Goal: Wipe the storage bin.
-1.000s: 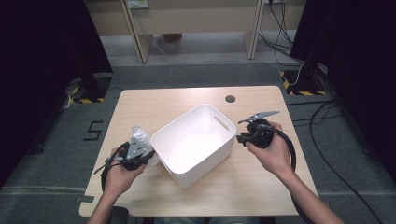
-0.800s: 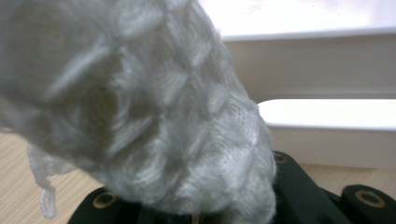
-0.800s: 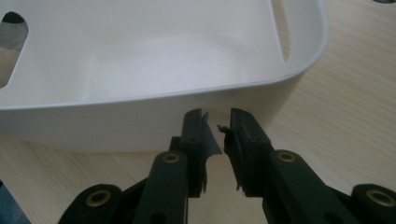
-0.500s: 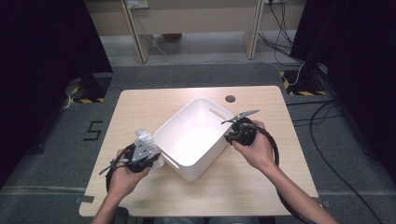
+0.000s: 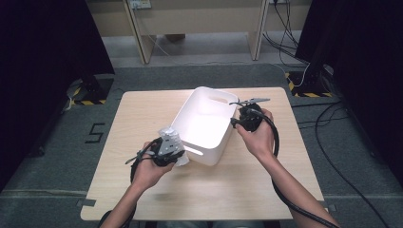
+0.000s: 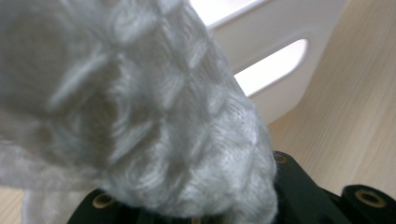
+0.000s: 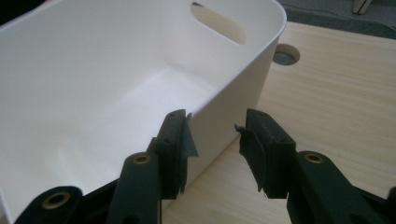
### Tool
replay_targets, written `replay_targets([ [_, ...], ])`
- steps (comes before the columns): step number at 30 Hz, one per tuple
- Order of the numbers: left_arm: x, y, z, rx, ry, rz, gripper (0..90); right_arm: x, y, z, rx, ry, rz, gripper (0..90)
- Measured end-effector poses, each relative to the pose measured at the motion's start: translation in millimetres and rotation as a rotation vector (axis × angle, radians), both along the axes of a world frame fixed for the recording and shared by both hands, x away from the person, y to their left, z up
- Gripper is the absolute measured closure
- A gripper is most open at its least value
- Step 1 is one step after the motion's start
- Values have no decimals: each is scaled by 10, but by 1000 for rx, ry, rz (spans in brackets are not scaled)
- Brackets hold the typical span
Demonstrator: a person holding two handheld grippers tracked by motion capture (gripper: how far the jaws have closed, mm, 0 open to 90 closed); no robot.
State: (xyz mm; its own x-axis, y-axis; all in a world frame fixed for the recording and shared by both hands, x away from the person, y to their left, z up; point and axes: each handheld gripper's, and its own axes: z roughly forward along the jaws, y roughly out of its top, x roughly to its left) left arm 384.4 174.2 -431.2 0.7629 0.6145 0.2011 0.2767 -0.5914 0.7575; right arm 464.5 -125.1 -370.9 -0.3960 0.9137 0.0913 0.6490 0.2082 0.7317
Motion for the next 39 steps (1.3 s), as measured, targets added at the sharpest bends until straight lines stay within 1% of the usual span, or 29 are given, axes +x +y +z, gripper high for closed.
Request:
replay_targets([
  [1, 22, -50, 1, -1, 2, -7, 789, -2, -3, 29, 4, -7, -5, 586],
  [2, 35, -87, 3, -3, 1, -14, 789, -13, 23, 80, 26, 1, -16, 569],
  [3, 40, -122, 6, -8, 0, -18, 789, -13, 23, 80, 26, 1, -16, 569],
  [4, 37, -153, 13, -4, -2, -22, 788, -23, 44, 80, 28, 13, -18, 563],
  [5, 16, -176, 23, -1, -9, -28, 785, -55, 86, 61, 30, 54, -21, 547],
  [6, 16, -176, 23, -1, -9, -28, 785, -55, 86, 61, 30, 54, -21, 547],
  [7, -1, -179, 23, -1, -8, -29, 785, -68, 105, 47, 41, 76, -22, 546],
  [9, -31, -169, 32, 2, -13, -27, 784, -79, 156, 18, 19, 105, -20, 546],
  [11, -86, -122, 57, 4, -26, -15, 782, -57, 201, -14, 17, 125, 0, 604],
  [12, -86, -122, 57, 4, -26, -15, 781, -57, 201, -14, 17, 125, 0, 604],
  [13, -125, -77, 69, 9, -35, -1, 781, -45, 230, -1, -6, 126, 8, 613],
  [14, -125, -77, 69, 9, -35, -1, 780, -45, 230, -1, -6, 126, 8, 613],
  [15, -169, -41, 70, 1, -39, 12, 781, -25, 249, 6, -24, 118, 13, 628],
  [17, -186, -30, 68, -7, -38, 16, 781, -7, 247, 4, -29, 112, 19, 636],
  [18, -234, 3, 65, -9, -36, 19, 781, 32, 234, -5, -25, 104, 27, 665],
  [20, -259, 8, 54, -17, -36, 22, 781, 49, 229, -4, -24, 106, 31, 677],
  [22, -292, 13, 43, -20, -30, 22, 781, 88, 238, -12, -36, 93, 46, 701],
  [23, -318, 8, 27, -21, -29, 20, 780, 120, 242, -23, -56, 74, 57, 721],
  [28, -350, -5, -3, -9, -24, 10, 778, 185, 230, -40, -71, 50, 76, 727],
  [29, -351, -3, -5, -11, -25, 11, 778, 165, 223, -33, -66, 33, 71, 673],
  [30, -353, 1, -4, -16, -26, 16, 778, 165, 223, -33, -66, 33, 71, 673],
  [31, -345, 23, 6, -17, -30, 24, 779, 107, 216, 6, -55, 37, 61, 650],
  [32, -345, 23, 6, -17, -30, 24, 779, 107, 216, 6, -55, 37, 61, 650],
  [33, -337, 41, 17, -12, -33, 28, 780, 55, 212, 29, -55, 36, 56, 636],
  [34, -330, 51, 24, -18, -39, 39, 780, 55, 212, 29, -55, 36, 56, 636],
  [35, -321, 64, 35, -21, -44, 50, 783, -1, 212, 22, -44, 49, 61, 640],
  [37, -310, 73, 55, -23, -47, 59, 784, -22, 220, 16, -49, 49, 60, 640],
  [38, -301, 65, 65, -27, -61, 58, 785, -46, 228, 3, -51, 52, 62, 643],
  [39, -304, 51, 75, -25, -53, 57, 788, -88, 249, -27, -55, 45, 70, 650],
])
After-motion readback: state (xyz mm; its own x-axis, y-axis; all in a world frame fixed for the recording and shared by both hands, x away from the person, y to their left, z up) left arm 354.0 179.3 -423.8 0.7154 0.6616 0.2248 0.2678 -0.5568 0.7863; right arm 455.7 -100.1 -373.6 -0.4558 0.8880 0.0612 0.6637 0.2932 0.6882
